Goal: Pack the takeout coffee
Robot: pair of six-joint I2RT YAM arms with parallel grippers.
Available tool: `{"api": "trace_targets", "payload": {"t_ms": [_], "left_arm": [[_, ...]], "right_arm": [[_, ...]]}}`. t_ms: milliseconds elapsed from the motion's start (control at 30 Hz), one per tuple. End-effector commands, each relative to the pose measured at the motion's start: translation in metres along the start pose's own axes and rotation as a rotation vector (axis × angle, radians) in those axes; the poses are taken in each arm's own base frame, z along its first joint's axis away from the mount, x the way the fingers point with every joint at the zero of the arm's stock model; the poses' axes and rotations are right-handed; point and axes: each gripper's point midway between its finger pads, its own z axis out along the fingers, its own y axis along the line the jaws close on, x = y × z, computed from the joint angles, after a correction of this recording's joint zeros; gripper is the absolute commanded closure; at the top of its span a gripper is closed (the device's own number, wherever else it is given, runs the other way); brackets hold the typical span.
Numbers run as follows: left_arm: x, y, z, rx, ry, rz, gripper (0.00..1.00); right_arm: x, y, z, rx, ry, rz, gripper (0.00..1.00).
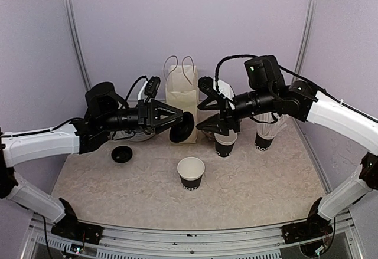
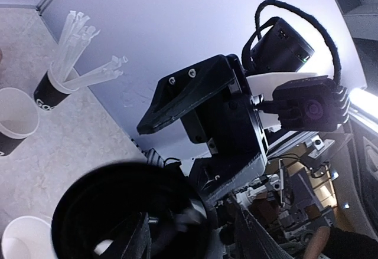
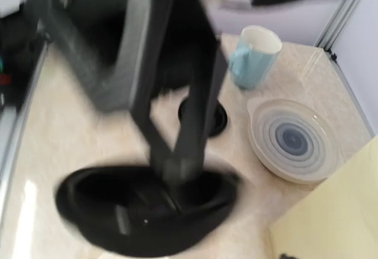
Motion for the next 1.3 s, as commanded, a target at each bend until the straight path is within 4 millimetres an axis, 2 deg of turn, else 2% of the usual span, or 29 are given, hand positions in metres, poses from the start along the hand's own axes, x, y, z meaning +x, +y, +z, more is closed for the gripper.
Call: {"api": "trace_targets", "payload": {"t_ms": [0, 200, 400, 500, 567, 600, 700, 900, 967, 1067, 1267], "left_arm": [[0.014, 0.024, -0.032, -0.194, -0.002, 0.028, 0.5], [0.032, 0.074, -0.07, -0.431, -0.055, 0.006, 0.5], [0.039, 0.126, -0.093, -0.694, -0.072, -0.044, 0.49], [0.047, 0.144, -0.106, -0.851, -0.013, -0.066, 0.36], [0.054, 0.156, -0.122, -1.009, 0.036, -0.069, 0.33], [0.066, 0.161, -0.13, -1.085, 0.088, -0.081, 0.33], [0.085, 0.168, -0.146, -1.245, 0.153, -0.136, 0.34], [0.126, 0.154, -0.177, -1.544, 0.254, -0.215, 0.36], [0.135, 0.157, -0.189, -1.601, 0.254, -0.251, 0.36], [0.123, 0.164, -0.181, -1.566, 0.19, -0.193, 0.39], [0.079, 0.21, -0.175, -1.513, 0.167, -0.161, 0.51]], "right_arm": [[0.02, 0.01, -0.008, -0.058, 0.118, -0.12, 0.37], [0.051, 0.016, 0.001, -0.137, 0.259, -0.132, 0.4], [0.054, 0.012, 0.011, -0.126, 0.262, -0.066, 0.39], [0.057, 0.01, 0.011, -0.11, 0.273, -0.077, 0.38], [0.061, 0.009, 0.01, -0.101, 0.281, -0.078, 0.38], [0.062, 0.01, 0.009, -0.101, 0.28, -0.078, 0.37], [0.066, 0.013, 0.007, -0.102, 0.282, -0.08, 0.36], [0.075, 0.016, 0.0, -0.1, 0.299, -0.101, 0.34], [0.078, 0.015, -0.001, -0.095, 0.301, -0.096, 0.34], [0.081, 0.015, -0.003, -0.096, 0.299, -0.085, 0.34], [0.082, 0.007, -0.006, -0.071, 0.304, -0.063, 0.38]]}}
